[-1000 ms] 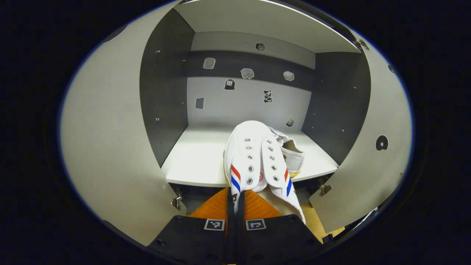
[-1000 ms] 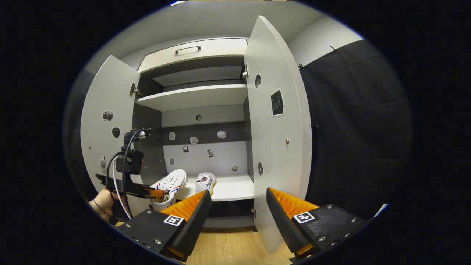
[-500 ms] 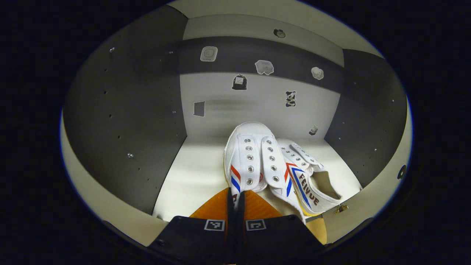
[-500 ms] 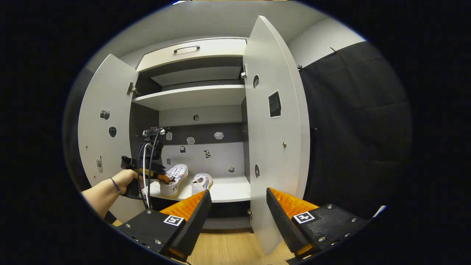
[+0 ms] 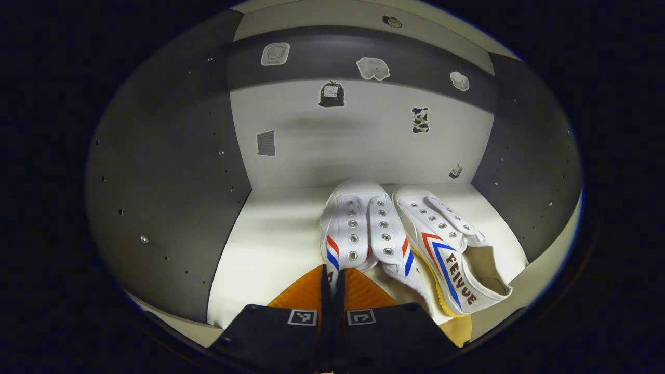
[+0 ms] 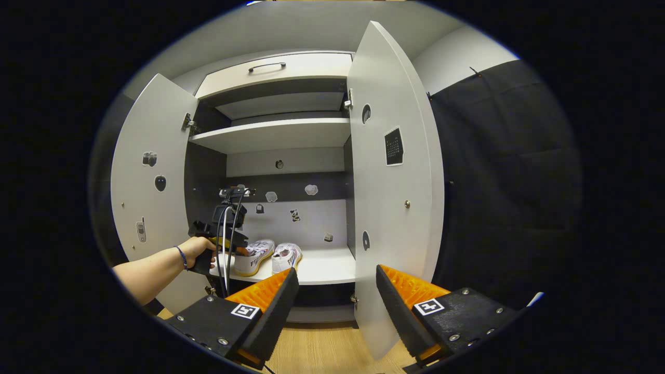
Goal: Grab one shoe with the right hand and put it into the shoe cabinet, grab the other shoe with the left hand and put it into the shoe cabinet; then close the right door with the right hand and the left door with the left hand.
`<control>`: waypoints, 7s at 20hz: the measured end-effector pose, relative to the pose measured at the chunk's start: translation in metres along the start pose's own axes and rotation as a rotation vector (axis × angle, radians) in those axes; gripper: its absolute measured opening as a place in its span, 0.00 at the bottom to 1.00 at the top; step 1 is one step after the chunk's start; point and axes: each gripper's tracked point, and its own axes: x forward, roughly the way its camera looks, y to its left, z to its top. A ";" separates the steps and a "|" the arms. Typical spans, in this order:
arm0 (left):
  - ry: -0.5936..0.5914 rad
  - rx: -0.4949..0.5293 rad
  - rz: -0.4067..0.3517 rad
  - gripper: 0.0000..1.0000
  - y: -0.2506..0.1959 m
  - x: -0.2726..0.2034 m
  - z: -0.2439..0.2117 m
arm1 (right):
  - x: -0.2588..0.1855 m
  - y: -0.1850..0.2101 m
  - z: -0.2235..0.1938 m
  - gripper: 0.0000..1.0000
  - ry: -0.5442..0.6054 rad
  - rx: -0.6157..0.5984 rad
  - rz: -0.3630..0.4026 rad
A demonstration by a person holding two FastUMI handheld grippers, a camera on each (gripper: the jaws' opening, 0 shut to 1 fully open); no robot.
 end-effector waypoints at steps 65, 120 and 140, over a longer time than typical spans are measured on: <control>-0.699 -0.058 -0.022 0.97 0.062 -0.457 -0.057 | 0.019 -0.009 0.014 0.70 0.005 -0.011 0.132; -0.622 -0.074 -0.106 0.93 0.044 -0.367 -0.049 | 0.027 -0.003 0.034 0.93 -0.059 -0.015 -0.040; -0.627 -0.040 -0.022 1.00 -0.065 -0.261 0.030 | -0.013 -0.098 0.012 0.93 -0.022 0.004 -0.214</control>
